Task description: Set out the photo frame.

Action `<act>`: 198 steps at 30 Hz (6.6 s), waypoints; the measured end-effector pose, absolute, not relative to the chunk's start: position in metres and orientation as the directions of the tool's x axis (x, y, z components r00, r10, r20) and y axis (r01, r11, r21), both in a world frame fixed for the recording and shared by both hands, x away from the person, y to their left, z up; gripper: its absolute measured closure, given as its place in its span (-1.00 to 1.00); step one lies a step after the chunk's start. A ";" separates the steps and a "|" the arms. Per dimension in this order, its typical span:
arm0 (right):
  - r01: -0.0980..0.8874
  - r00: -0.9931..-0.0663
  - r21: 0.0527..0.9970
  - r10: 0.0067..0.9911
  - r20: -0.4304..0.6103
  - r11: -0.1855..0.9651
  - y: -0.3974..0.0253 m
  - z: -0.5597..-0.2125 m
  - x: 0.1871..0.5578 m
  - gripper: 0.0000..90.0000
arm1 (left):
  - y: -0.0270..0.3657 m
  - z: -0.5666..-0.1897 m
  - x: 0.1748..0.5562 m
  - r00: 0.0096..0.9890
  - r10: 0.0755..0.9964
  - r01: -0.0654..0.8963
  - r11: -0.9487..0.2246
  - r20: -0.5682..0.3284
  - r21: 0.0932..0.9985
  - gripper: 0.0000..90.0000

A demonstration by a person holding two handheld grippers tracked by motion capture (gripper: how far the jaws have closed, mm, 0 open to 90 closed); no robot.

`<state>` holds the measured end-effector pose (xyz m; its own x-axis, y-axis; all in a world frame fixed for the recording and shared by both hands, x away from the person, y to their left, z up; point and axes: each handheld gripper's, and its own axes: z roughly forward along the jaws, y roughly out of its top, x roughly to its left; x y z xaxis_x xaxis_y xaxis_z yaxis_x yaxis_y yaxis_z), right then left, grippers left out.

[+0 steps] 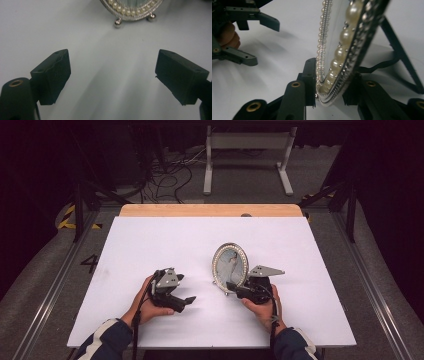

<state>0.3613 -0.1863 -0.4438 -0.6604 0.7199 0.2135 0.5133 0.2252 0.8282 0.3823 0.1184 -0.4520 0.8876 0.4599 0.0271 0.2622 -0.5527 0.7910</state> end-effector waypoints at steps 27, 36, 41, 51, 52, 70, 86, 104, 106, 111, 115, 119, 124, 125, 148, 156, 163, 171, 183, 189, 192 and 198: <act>0.422 -0.589 0.887 0.800 0.113 0.185 -0.210 -0.418 0.322 0.66 | 0.062 -0.456 0.431 0.899 0.430 0.284 -0.431 -0.081 0.856 -0.58; 0.392 -0.590 0.900 0.803 0.087 0.190 -0.207 -0.416 0.320 0.80 | 0.054 -0.458 0.430 0.902 0.417 0.305 -0.433 -0.111 0.848 -0.54; 0.389 -0.594 0.901 0.800 0.086 0.192 -0.207 -0.416 0.321 0.81 | 0.047 -0.458 0.425 0.922 0.374 0.280 -0.472 -0.098 0.836 -0.49; 0.394 -0.594 0.899 0.799 0.092 0.190 -0.209 -0.416 0.323 0.81 | 0.055 -0.457 0.427 0.920 0.371 0.298 -0.461 -0.124 0.836 -0.25; 0.398 -0.588 0.897 0.804 0.090 0.191 -0.210 -0.416 0.324 0.83 | 0.058 -0.457 0.427 0.921 0.366 0.300 -0.456 -0.130 0.838 -0.21; 0.407 -0.586 0.897 0.802 0.115 0.169 -0.209 -0.417 0.335 0.76 | 0.071 -0.456 0.415 0.933 0.354 0.249 -0.497 -0.068 0.831 -0.19; 0.371 -0.563 0.917 0.821 0.096 0.147 -0.211 -0.413 0.329 0.66 | 0.077 -0.446 0.419 0.893 0.434 0.304 -0.384 -0.120 0.872 0.03; 0.366 -0.551 0.918 0.831 0.080 0.155 -0.207 -0.417 0.333 0.80 | 0.078 -0.444 0.411 0.884 0.468 0.266 -0.453 -0.027 0.851 0.40; 0.368 -0.545 0.917 0.835 0.080 0.153 -0.208 -0.417 0.335 0.80 | 0.077 -0.444 0.408 0.883 0.469 0.266 -0.458 -0.023 0.849 0.40; 0.371 -0.546 0.916 0.834 0.081 0.155 -0.210 -0.417 0.338 0.79 | 0.076 -0.444 0.404 0.881 0.474 0.267 -0.463 -0.019 0.845 0.40; 0.366 -0.548 0.913 0.835 0.054 0.181 -0.209 -0.416 0.340 0.78 | 0.078 -0.443 0.402 0.884 0.468 0.262 -0.469 -0.014 0.843 0.41; 0.365 -0.550 0.913 0.833 0.056 0.180 -0.209 -0.417 0.342 0.78 | 0.079 -0.443 0.401 0.887 0.462 0.264 -0.475 -0.017 0.840 0.42; 0.363 -0.551 0.913 0.833 0.050 0.185 -0.207 -0.416 0.341 0.78 | 0.080 -0.443 0.403 0.890 0.454 0.266 -0.453 -0.037 0.851 0.28; 0.367 -0.550 0.913 0.833 0.057 0.180 -0.208 -0.415 0.341 0.78 | 0.081 -0.442 0.403 0.889 0.455 0.271 -0.437 -0.049 0.857 0.28; 0.353 -0.546 0.922 0.836 0.065 0.159 -0.207 -0.413 0.344 0.78 | 0.088 -0.436 0.402 0.872 0.488 0.267 -0.400 -0.043 0.877 0.53; 0.354 -0.546 0.922 0.835 0.067 0.158 -0.207 -0.413 0.346 0.77 | 0.087 -0.434 0.398 0.872 0.490 0.253 -0.427 -0.013 0.868 0.50; 0.356 -0.549 0.921 0.833 0.069 0.158 -0.206 -0.413 0.349 0.77 | 0.087 -0.434 0.396 0.869 0.494 0.257 -0.437 -0.008 0.862 0.50; 0.360 -0.537 0.920 0.840 0.070 0.154 -0.207 -0.413 0.352 0.76 | 0.084 -0.435 0.394 0.873 0.488 0.246 -0.457 0.010 0.855 0.52; 0.347 -0.538 0.919 0.842 0.030 0.189 -0.205 -0.413 0.351 0.76 | 0.084 -0.436 0.396 0.877 0.480 0.243 -0.464 0.012 0.852 0.51; 0.346 -0.543 0.916 0.840 0.018 0.203 -0.206 -0.413 0.351 0.76 | 0.084 -0.436 0.396 0.878 0.479 0.240 -0.464 0.013 0.853 0.51; 0.345 -0.542 0.914 0.840 0.006 0.216 -0.205 -0.413 0.350 0.77 | 0.084 -0.436 0.396 0.877 0.480 0.240 -0.463 0.013 0.853 0.51; 0.339 -0.548 0.906 0.836 -0.030 0.254 -0.204 -0.415 0.349 0.78 | 0.084 -0.436 0.395 0.874 0.485 0.241 -0.467 0.018 0.851 0.50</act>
<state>0.3493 -0.2043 -0.4149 -0.5476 0.8362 -0.0297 0.3386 0.2539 0.9060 0.3952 0.0840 -0.4360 0.8743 0.4851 0.0184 0.2411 -0.4669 0.8508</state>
